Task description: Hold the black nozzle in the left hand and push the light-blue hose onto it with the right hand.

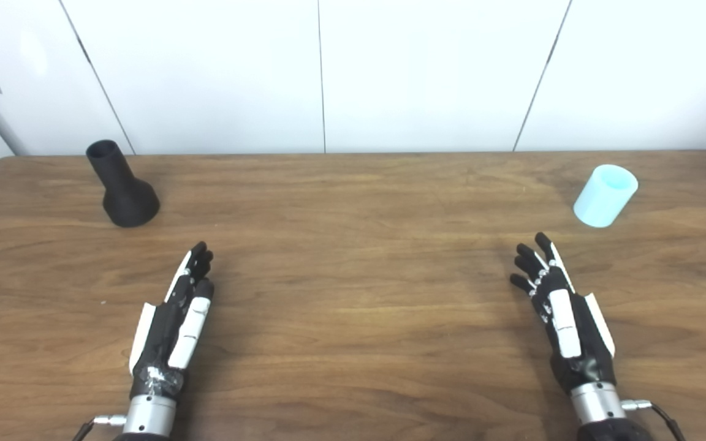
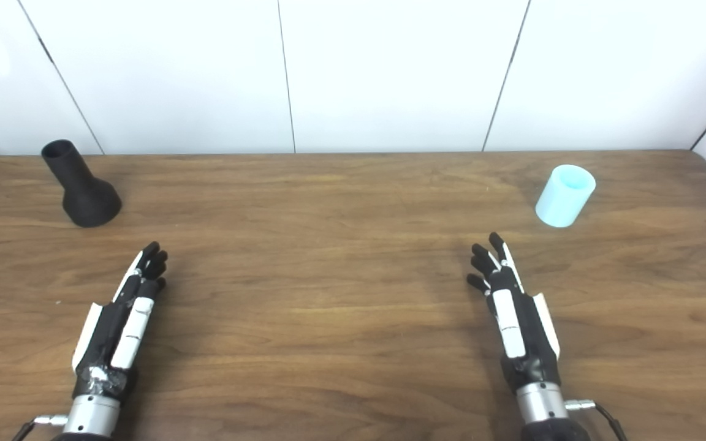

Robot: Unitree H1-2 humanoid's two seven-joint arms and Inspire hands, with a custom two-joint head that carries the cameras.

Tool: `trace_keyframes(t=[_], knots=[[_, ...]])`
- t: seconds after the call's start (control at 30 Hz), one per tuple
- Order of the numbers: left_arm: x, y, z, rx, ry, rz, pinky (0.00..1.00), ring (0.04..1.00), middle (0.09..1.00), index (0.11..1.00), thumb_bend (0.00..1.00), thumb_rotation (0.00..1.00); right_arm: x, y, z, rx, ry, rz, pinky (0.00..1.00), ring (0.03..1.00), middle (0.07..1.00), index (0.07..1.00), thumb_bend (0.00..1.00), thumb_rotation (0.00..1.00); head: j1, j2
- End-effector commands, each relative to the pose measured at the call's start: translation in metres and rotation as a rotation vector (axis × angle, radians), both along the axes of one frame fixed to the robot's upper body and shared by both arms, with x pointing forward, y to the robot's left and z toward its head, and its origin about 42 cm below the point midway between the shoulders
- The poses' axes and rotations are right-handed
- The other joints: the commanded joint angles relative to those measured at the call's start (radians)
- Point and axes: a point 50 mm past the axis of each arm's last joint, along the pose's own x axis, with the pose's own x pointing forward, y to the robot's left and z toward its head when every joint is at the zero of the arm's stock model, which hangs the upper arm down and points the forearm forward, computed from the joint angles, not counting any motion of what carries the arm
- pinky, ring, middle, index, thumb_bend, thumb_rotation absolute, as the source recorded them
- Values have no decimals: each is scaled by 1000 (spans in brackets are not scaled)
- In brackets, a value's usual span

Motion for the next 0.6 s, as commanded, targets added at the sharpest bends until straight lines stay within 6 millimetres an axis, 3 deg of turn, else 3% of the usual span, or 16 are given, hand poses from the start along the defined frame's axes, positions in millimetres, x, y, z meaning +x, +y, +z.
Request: trace_keyframes(t=[0.0,0.57], knots=[[-4,5,-2,12,27,6,978,976,956,975,544,786,-2,1,-3,-2,12,5,851,917,917,983,495,1000,0,0],[-5,4,-1,19,28,5,976,977,959,973,545,789,-3,0,-2,3,14,6,855,918,921,981,494,1000,22,-3]])
